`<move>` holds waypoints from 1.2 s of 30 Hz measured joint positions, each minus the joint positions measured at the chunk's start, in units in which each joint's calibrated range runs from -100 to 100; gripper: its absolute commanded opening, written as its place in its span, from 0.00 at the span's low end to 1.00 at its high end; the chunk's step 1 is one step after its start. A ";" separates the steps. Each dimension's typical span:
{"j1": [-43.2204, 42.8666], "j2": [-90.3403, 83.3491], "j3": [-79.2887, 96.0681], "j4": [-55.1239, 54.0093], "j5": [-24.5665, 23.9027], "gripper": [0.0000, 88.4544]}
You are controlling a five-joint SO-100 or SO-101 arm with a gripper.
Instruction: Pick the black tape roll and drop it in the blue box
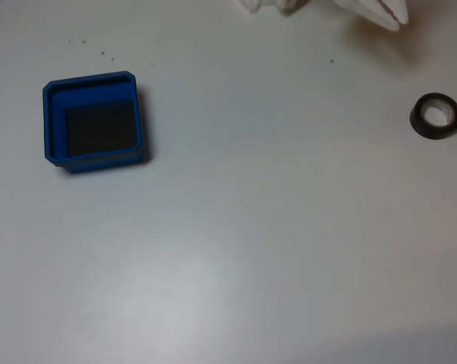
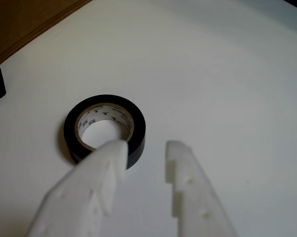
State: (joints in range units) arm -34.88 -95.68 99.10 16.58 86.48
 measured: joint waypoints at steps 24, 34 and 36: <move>-1.98 13.12 -7.62 12.64 0.33 0.02; -1.98 48.18 -29.96 12.64 0.25 0.02; -1.98 54.87 -33.54 12.73 0.25 0.02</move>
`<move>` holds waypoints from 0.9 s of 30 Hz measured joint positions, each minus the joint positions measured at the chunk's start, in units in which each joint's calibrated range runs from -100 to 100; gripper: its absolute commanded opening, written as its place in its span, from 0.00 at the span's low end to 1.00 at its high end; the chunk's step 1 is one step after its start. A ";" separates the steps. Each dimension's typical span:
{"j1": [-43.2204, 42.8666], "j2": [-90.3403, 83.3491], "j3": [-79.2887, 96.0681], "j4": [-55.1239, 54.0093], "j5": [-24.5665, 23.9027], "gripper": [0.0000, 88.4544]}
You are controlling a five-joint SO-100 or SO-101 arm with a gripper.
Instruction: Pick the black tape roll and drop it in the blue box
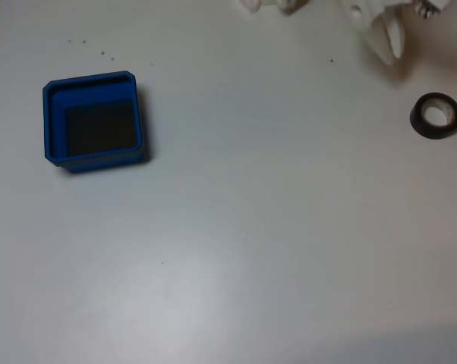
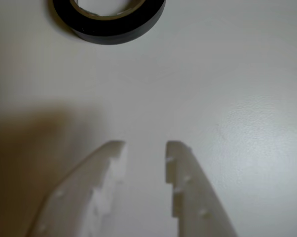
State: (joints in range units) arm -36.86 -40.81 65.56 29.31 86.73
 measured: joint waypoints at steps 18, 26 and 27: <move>0.00 32.51 -45.74 34.48 -0.17 0.02; 0.00 49.87 -63.86 37.77 -9.35 0.02; 0.00 51.06 -65.29 37.77 -11.44 0.02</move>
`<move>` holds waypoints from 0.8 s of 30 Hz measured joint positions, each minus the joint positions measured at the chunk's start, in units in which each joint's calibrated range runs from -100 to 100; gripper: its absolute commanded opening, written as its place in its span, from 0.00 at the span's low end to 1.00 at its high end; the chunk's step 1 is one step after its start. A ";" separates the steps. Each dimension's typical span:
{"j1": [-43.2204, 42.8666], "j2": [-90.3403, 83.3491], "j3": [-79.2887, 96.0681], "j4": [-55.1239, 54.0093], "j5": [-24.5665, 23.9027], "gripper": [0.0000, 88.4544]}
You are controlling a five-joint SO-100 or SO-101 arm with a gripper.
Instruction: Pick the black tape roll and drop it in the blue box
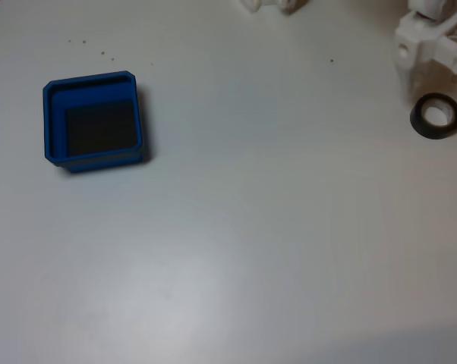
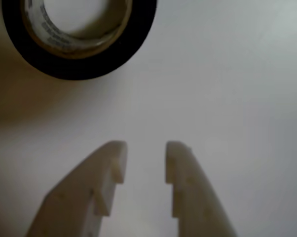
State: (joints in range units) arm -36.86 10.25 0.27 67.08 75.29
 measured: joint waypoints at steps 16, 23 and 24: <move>0.00 3.90 -5.38 0.00 -10.43 0.17; 0.00 9.14 -5.83 0.00 -10.52 0.30; 0.00 9.57 -6.19 0.00 -10.68 0.31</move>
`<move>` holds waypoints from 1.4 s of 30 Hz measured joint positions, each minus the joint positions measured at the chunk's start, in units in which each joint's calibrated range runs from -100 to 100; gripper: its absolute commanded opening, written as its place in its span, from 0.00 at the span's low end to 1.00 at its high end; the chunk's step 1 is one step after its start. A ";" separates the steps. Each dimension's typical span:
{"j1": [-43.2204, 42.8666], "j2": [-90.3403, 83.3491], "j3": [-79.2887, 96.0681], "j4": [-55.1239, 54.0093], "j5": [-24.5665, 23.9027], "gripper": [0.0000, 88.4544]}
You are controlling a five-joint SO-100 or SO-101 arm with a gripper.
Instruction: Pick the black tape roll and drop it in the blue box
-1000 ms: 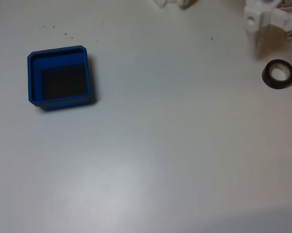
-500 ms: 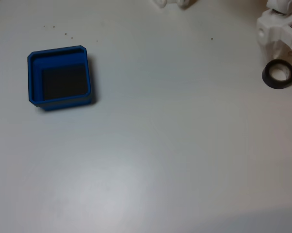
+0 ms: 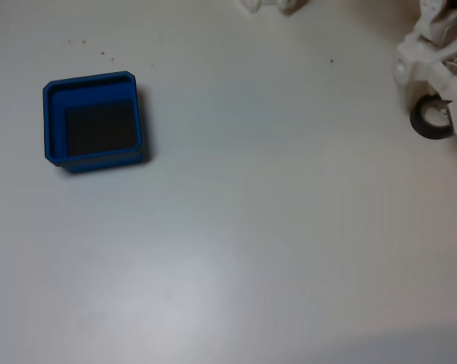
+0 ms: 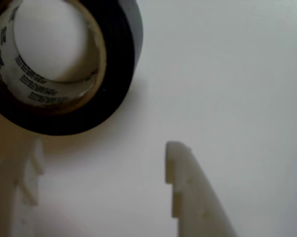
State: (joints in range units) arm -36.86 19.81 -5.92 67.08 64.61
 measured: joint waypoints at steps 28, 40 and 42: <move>1.88 5.67 -2.51 -0.49 -15.03 0.31; 1.88 5.76 -2.51 -1.56 -15.86 0.31; 1.88 5.76 -2.51 -2.13 -15.86 0.31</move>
State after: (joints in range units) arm -34.98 25.57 -8.43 64.94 48.75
